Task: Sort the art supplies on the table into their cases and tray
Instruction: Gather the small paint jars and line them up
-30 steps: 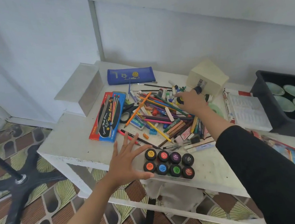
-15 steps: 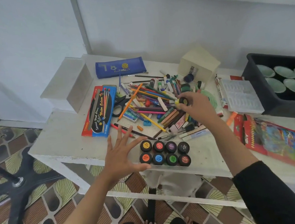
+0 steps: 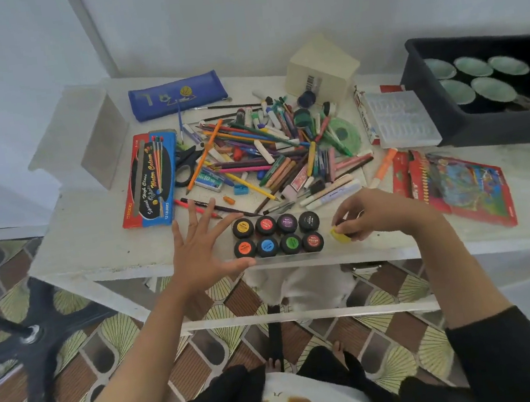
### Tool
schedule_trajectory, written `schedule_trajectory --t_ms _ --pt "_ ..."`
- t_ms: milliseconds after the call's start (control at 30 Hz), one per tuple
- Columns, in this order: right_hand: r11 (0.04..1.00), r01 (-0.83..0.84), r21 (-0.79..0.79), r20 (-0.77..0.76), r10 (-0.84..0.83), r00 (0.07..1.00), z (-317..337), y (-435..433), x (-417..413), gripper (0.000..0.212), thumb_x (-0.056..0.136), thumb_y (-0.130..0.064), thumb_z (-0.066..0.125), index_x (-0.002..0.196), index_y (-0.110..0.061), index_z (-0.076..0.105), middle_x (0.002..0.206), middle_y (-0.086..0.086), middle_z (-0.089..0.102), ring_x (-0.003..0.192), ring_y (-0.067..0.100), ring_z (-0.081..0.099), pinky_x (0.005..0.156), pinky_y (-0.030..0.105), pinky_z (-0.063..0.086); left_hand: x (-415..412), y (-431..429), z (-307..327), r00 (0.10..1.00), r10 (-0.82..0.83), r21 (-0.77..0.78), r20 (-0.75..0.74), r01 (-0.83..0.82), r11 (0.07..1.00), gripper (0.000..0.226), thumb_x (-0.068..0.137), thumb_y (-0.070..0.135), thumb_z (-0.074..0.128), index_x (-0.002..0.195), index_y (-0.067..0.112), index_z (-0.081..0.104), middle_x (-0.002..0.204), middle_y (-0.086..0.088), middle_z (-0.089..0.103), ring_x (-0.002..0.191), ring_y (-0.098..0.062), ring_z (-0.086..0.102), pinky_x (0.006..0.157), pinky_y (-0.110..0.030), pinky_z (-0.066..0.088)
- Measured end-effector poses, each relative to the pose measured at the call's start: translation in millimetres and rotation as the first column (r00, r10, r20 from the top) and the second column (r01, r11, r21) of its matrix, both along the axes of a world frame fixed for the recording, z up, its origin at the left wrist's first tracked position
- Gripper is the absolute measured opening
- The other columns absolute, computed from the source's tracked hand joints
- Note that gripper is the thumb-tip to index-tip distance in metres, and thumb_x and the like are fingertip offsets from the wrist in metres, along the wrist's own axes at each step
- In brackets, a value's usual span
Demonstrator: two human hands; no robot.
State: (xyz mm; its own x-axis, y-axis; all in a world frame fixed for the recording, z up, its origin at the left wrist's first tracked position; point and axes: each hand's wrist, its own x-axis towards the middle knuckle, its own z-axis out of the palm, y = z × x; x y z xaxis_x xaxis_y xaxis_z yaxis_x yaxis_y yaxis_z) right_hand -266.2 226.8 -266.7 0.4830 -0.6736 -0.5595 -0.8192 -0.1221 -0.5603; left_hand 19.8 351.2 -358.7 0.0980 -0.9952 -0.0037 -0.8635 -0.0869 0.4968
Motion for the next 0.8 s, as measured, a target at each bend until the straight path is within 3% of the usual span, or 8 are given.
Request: schedule_trajectory --t_ms 100,300,533,633,800 --pt "1.000 -0.021 -0.004 -0.016 0.021 1.000 -1 6 3 0.014 0.083 -0.021 0.071 0.095 -0.015 0.071 0.086 0.010 0.072 0.076 0.024 0.069 0.083 0.044 0.056 1 0 -1 1.000 0.002 -0.026 -0.022 -0.003 1.000 0.100 0.044 0.102 0.025 0.133 0.055 0.025 0.157 0.016 -0.004 0.141 -0.010 -0.027 0.111 -0.052 -0.018" --pt "0.998 -0.063 -0.026 -0.113 0.059 0.992 2 13 10 0.020 0.085 -0.024 0.068 0.103 -0.015 0.066 0.092 0.006 0.071 0.069 0.011 0.067 0.072 0.024 0.050 1 0 -1 1.000 0.001 -0.014 -0.009 -0.001 1.000 0.101 0.043 0.103 0.021 0.133 0.056 0.021 0.157 0.015 -0.005 0.141 -0.009 -0.029 0.112 -0.052 -0.019" --pt "0.999 0.015 -0.031 -0.127 -0.019 0.992 -6 10 15 0.014 0.084 -0.016 0.071 0.091 -0.007 0.064 0.084 0.012 0.072 0.072 0.018 0.071 0.079 0.035 0.056 1 0 -2 1.000 -0.003 -0.010 0.000 0.003 1.000 0.101 0.044 0.103 0.021 0.133 0.057 0.020 0.157 0.017 -0.007 0.140 -0.008 -0.030 0.111 -0.052 -0.019" --pt "1.000 0.008 -0.016 -0.178 -0.011 0.984 -2 8 19 0.015 0.084 -0.017 0.070 0.082 -0.004 0.063 0.072 0.007 0.068 0.068 0.016 0.069 0.072 0.027 0.057 1 0 -1 1.000 0.000 -0.003 0.005 0.000 1.000 0.101 0.043 0.103 0.021 0.133 0.057 0.020 0.157 0.016 -0.007 0.140 -0.008 -0.030 0.111 -0.050 -0.020" --pt "1.000 0.025 0.003 -0.216 -0.024 0.976 4 5 23 0.025 0.084 -0.021 0.071 0.086 0.003 0.069 0.072 0.009 0.070 0.075 0.020 0.072 0.071 0.025 0.056 1 0 1 1.000 -0.003 0.005 -0.009 0.003 1.000 0.102 0.042 0.103 0.022 0.132 0.057 0.019 0.154 0.019 -0.010 0.138 -0.006 -0.032 0.110 -0.048 -0.022"
